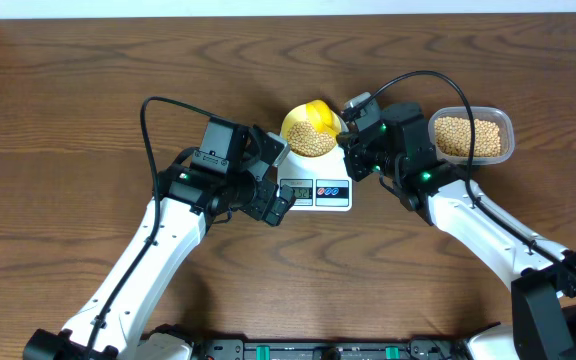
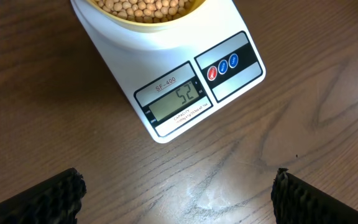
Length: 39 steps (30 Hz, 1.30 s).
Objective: Scoop item into bowl and weigh 50g on scale
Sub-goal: 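Tip the scoop over the yellow bowl to pour soybeans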
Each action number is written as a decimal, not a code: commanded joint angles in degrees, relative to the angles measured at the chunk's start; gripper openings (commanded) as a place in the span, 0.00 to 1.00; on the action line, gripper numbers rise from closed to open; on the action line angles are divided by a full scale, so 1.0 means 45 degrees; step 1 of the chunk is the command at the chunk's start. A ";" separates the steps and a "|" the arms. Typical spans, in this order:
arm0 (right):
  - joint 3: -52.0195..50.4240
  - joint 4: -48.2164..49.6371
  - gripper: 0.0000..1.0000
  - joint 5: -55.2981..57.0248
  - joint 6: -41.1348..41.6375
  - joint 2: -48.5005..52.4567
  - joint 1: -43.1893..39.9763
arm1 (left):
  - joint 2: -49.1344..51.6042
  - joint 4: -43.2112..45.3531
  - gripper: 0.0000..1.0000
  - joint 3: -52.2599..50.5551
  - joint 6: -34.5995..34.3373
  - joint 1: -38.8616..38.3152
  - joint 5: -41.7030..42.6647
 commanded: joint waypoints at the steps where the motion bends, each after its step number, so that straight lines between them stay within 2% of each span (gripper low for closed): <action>1: 0.0078 0.0029 0.01 0.0223 0.0029 0.0029 0.0044 | 0.0049 0.0010 0.98 -0.0087 0.0170 -0.0015 -0.0083; 7: 0.0078 0.0029 0.01 0.0058 -0.0262 0.0029 0.0044 | 0.0049 0.0005 0.98 -0.0087 0.0170 -0.0015 -0.0083; 10: 0.0078 -0.0228 0.01 -0.0801 -0.1953 0.0029 0.0083 | 0.0049 0.0010 0.98 -0.0087 0.0170 -0.0015 -0.0083; 14: 0.0078 -0.0641 0.01 -0.0495 -0.3565 0.0029 0.0146 | 0.0049 0.0010 0.98 -0.0087 0.0165 -0.0015 -0.0083; 17: 0.0078 -0.0695 0.01 0.0374 -0.3643 0.0029 0.0146 | 0.0049 0.0010 0.98 -0.0087 0.0170 -0.0015 -0.0083; 24: 0.0078 -0.0947 0.01 0.0413 -0.4367 0.0063 0.0204 | 0.0049 0.0010 0.98 -0.0087 0.0170 -0.0015 -0.0087; 35: 0.0078 -0.1083 0.01 0.0311 -0.4391 0.0087 0.0636 | 0.0049 0.0005 0.98 -0.0087 0.0170 -0.0015 -0.0083; 39: 0.0078 -0.0947 0.01 -0.0554 -0.4381 0.0087 0.0656 | 0.0049 0.0010 0.98 -0.0087 0.0170 -0.0015 -0.0083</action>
